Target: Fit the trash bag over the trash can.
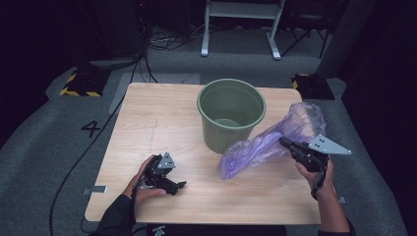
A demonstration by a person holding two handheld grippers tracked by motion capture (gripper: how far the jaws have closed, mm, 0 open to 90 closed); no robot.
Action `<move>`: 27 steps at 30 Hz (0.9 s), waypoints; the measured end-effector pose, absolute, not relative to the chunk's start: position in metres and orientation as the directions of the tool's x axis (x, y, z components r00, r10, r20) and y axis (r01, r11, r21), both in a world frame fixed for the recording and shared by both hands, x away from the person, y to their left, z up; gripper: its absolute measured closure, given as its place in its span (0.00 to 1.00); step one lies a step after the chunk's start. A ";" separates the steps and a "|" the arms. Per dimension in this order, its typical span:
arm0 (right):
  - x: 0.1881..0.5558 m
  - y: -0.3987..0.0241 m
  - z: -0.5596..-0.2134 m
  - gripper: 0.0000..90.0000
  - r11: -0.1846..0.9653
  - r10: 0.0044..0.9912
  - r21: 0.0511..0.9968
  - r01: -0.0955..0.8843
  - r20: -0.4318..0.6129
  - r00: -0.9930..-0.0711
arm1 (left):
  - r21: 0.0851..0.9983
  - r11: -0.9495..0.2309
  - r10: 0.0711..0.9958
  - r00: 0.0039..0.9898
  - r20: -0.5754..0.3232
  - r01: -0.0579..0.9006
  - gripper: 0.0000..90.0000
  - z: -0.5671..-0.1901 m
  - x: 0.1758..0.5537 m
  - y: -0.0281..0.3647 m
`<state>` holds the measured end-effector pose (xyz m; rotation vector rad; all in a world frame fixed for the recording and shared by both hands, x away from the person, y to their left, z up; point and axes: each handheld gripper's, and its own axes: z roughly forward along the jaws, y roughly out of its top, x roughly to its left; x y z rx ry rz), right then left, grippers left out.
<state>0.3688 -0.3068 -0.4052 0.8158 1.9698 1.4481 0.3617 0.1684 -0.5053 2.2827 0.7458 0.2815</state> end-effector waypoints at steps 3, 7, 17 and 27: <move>0.366 -0.307 -0.398 1.00 0.230 0.744 0.965 0.125 -0.091 -0.662 | 0.688 -0.583 0.587 0.810 -0.012 0.432 0.01 -0.505 0.362 0.168; 0.367 -0.309 -0.391 1.00 0.223 0.748 0.969 0.110 -0.098 -0.656 | 0.689 -0.583 0.586 0.810 -0.011 0.431 0.01 -0.505 0.362 0.168; 0.371 -0.313 -0.366 1.00 0.192 0.761 0.979 0.061 -0.109 -0.640 | 0.685 -0.584 0.591 0.806 -0.007 0.435 0.00 -0.505 0.363 0.167; 0.376 -0.318 -0.340 1.00 0.159 0.784 0.987 0.021 -0.114 -0.611 | 0.685 -0.584 0.591 0.806 -0.007 0.434 0.00 -0.505 0.363 0.167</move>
